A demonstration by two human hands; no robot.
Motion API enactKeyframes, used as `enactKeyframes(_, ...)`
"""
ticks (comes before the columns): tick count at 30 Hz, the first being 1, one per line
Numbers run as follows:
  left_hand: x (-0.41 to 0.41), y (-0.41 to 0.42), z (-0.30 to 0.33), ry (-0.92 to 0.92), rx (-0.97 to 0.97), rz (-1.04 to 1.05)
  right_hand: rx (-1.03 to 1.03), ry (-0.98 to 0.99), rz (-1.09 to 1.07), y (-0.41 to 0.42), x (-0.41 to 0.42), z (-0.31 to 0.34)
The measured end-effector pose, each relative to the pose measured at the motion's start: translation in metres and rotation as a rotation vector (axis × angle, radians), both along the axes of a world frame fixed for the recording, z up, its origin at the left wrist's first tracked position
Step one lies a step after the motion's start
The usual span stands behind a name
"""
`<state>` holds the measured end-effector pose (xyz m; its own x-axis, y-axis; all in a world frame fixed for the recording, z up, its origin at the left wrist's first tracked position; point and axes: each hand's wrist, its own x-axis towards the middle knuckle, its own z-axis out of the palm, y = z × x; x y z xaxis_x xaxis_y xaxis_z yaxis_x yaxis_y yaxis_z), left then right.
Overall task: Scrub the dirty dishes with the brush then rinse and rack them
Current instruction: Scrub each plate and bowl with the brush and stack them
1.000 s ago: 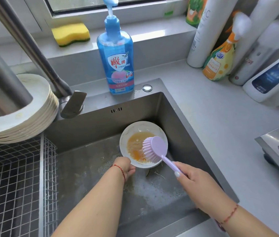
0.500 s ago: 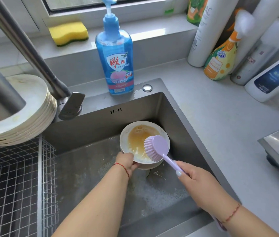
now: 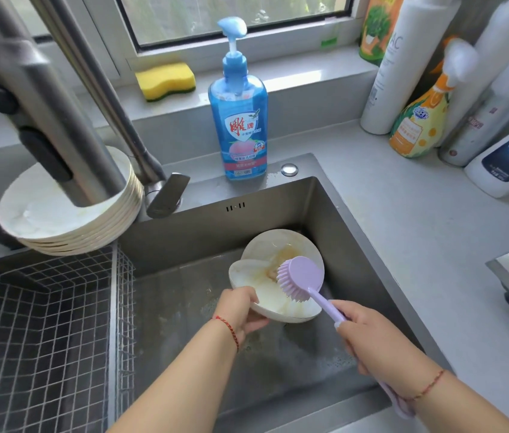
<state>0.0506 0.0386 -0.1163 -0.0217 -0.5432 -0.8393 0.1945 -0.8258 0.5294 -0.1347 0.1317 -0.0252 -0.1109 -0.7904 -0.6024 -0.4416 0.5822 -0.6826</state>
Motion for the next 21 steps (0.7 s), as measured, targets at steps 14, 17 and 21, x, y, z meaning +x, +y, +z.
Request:
enactKeyframes(14,0.047,0.066,0.034,0.232,-0.157,0.128,-0.083,0.286,0.406,0.031,0.03,0.039)
enactKeyframes(17,0.046,0.07,0.042,0.17,-0.22,0.061,-0.06,0.247,0.522,0.037,0.056,0.053)
enactKeyframes(21,0.043,0.08,0.05,0.217,-0.242,0.023,-0.172,0.25,0.515,0.017,0.079,0.045)
